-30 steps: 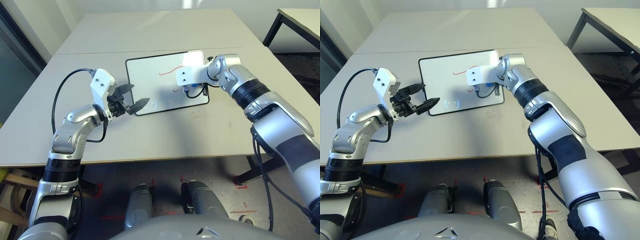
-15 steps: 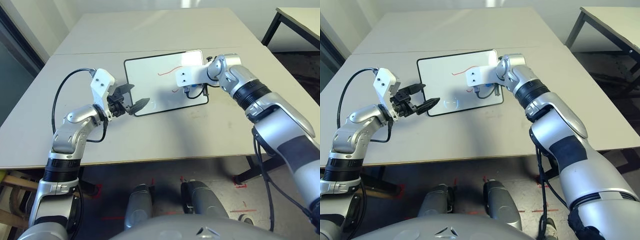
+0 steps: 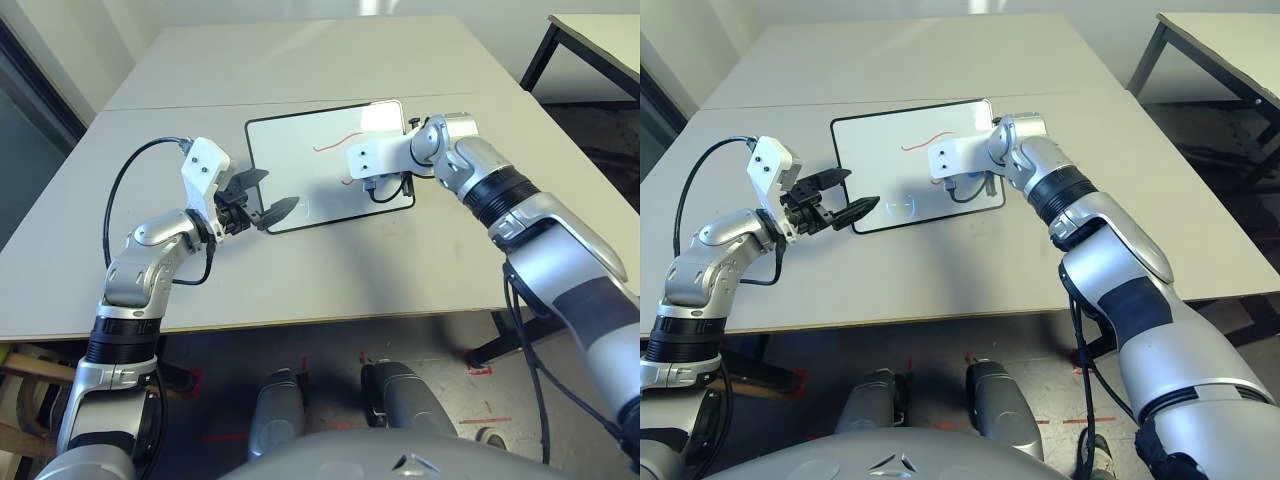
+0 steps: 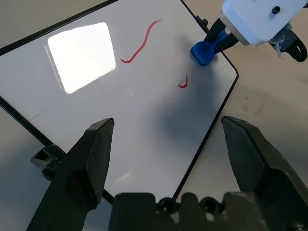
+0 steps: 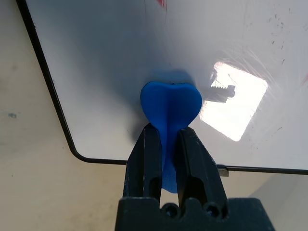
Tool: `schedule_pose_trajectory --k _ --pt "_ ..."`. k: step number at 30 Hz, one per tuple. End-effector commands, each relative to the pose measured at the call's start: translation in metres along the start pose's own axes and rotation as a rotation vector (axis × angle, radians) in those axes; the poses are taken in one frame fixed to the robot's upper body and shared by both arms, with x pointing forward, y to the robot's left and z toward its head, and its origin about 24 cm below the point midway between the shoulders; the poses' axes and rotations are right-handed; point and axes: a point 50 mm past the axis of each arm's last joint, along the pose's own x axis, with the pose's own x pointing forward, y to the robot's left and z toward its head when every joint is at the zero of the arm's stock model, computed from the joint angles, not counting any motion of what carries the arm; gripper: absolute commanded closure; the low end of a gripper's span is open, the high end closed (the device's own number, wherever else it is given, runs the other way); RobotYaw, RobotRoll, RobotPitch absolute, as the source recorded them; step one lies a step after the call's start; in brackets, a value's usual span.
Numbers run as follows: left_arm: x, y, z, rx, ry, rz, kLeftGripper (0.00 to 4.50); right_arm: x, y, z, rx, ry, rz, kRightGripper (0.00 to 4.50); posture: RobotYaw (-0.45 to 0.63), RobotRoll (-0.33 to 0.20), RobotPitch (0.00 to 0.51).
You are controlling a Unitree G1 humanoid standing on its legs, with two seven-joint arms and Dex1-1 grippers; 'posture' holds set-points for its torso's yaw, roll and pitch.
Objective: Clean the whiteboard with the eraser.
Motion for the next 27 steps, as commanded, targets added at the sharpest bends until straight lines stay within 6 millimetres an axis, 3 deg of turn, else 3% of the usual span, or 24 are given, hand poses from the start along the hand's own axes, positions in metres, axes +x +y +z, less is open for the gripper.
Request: schedule_pose_trajectory --k 1,27 --pt "-0.001 0.001 0.006 0.023 0.001 -0.002 0.00 0.011 0.013 0.010 -0.002 -0.034 0.051 4.30 -0.03 0.000 0.061" --pt "-0.010 0.007 0.005 0.030 0.021 0.033 0.00 0.011 0.011 0.074 -0.062 -0.156 0.032 4.31 -0.02 0.000 0.054"
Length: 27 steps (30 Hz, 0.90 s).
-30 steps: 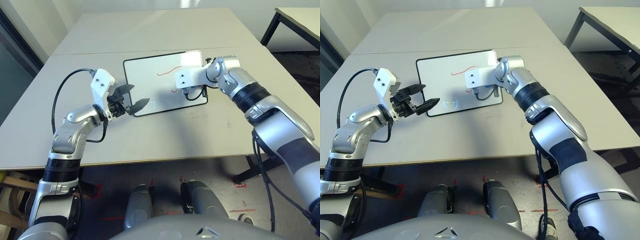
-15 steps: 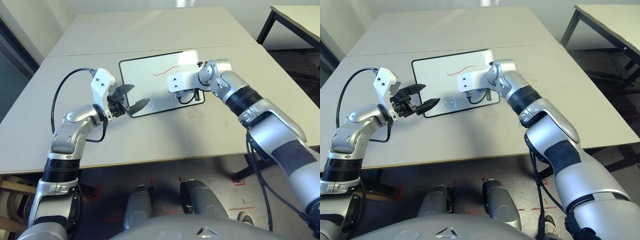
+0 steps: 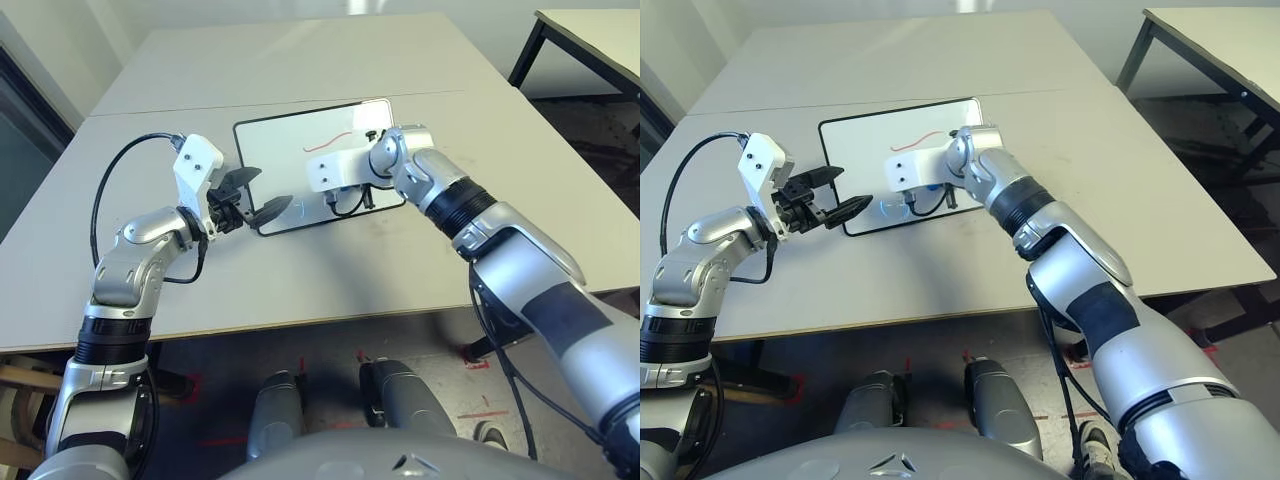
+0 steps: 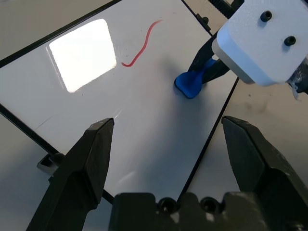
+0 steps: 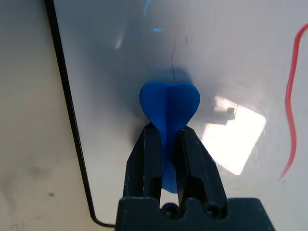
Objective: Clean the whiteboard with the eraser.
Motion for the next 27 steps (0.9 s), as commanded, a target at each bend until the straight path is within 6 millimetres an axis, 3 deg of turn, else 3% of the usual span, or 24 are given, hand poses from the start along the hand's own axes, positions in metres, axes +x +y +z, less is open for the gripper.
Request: schedule_pose_trajectory --k 1,4,15,27 --pt "-0.002 0.002 0.000 0.002 0.001 0.011 0.00 0.006 0.005 0.006 -0.011 0.003 0.015 4.31 -0.02 0.000 0.054" --pt "-0.002 0.001 0.000 0.001 -0.001 0.009 0.00 0.007 0.004 0.002 -0.017 0.022 0.014 4.31 -0.02 0.000 0.054" --pt "0.001 0.000 0.000 0.001 -0.002 -0.002 0.00 -0.001 0.006 -0.047 0.006 0.151 0.028 4.31 -0.03 0.000 0.053" --pt "0.004 0.002 -0.001 0.003 0.000 -0.012 0.00 -0.010 0.006 -0.082 0.021 0.258 0.026 4.32 -0.04 0.000 0.054"
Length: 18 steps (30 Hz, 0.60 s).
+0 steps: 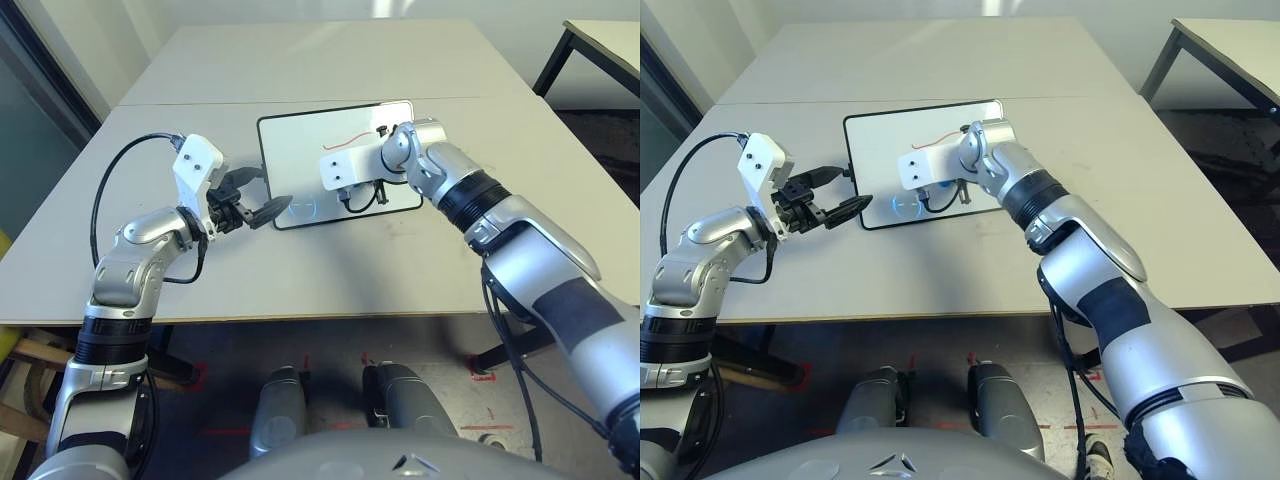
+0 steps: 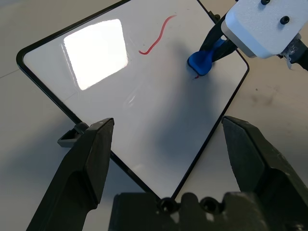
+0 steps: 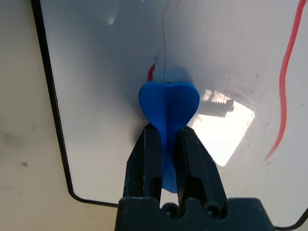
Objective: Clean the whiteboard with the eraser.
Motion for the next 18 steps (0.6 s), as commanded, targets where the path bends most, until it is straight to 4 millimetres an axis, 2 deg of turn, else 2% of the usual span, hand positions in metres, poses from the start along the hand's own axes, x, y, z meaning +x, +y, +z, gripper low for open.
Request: schedule_pose_trajectory --k 1,13,18 --pt "0.002 0.002 -0.002 0.002 0.007 -0.002 0.00 0.007 0.010 -0.027 0.028 0.113 0.033 4.32 -0.05 0.000 0.055" --pt "0.006 0.005 -0.001 0.004 -0.003 -0.004 0.00 -0.014 -0.011 -0.037 0.067 0.109 -0.021 4.32 -0.06 0.000 0.054" --pt "0.007 0.005 -0.001 0.003 -0.005 -0.005 0.00 -0.009 -0.005 -0.033 0.056 0.095 0.002 4.32 -0.06 0.000 0.054"
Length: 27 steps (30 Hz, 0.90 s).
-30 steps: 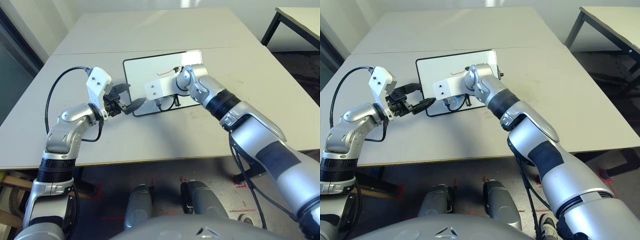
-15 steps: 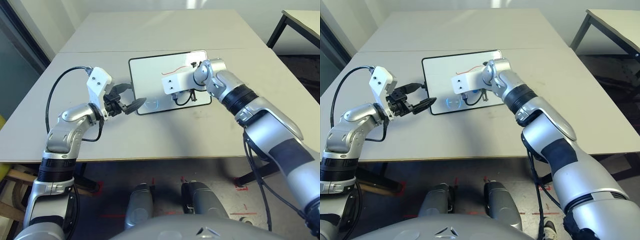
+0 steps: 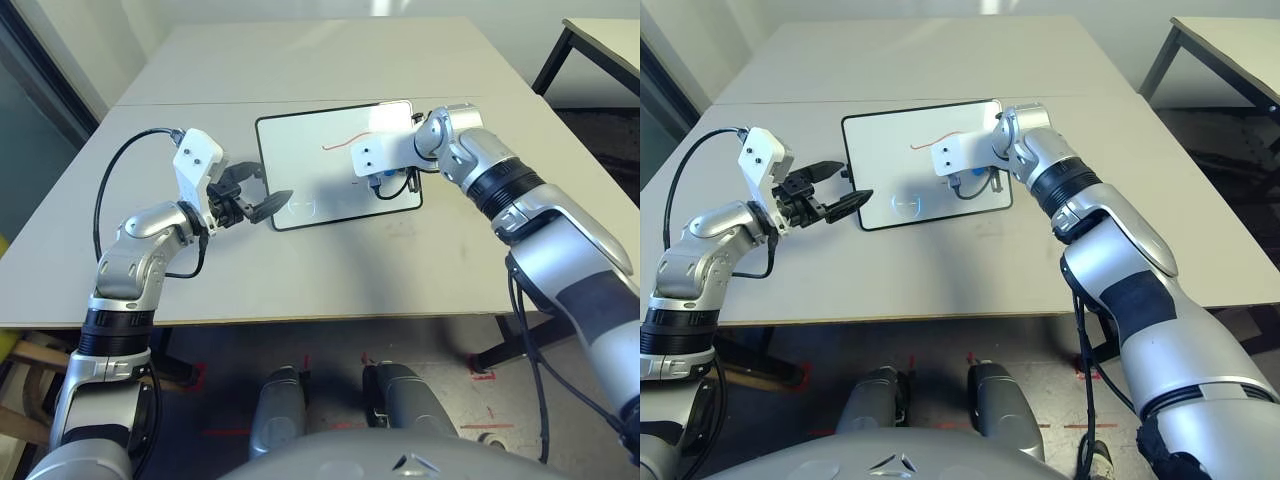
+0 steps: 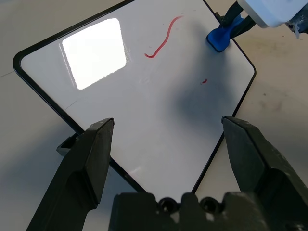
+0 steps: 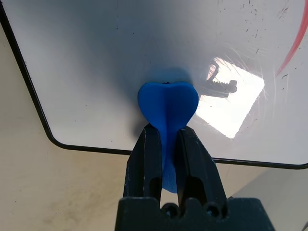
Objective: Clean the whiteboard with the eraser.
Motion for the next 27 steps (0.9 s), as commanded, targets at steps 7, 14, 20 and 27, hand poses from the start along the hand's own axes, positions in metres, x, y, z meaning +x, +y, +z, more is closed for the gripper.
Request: schedule_pose_trajectory --k 7,14,20,27 --pt "0.001 0.000 0.001 0.017 0.003 -0.004 0.00 0.012 0.016 0.015 -0.013 -0.037 0.040 4.32 -0.05 0.000 0.056" --pt "0.000 0.000 0.001 0.015 0.006 -0.001 0.00 0.013 0.018 0.045 -0.016 -0.118 0.014 4.33 -0.05 0.000 0.056" --pt "-0.002 0.000 0.001 0.017 0.009 0.000 0.00 0.015 0.024 0.059 -0.027 -0.149 0.017 4.33 -0.05 0.000 0.056" --pt "-0.002 0.000 0.001 0.017 0.010 0.001 0.00 0.016 0.029 0.072 -0.039 -0.173 0.026 4.33 -0.04 0.000 0.061"
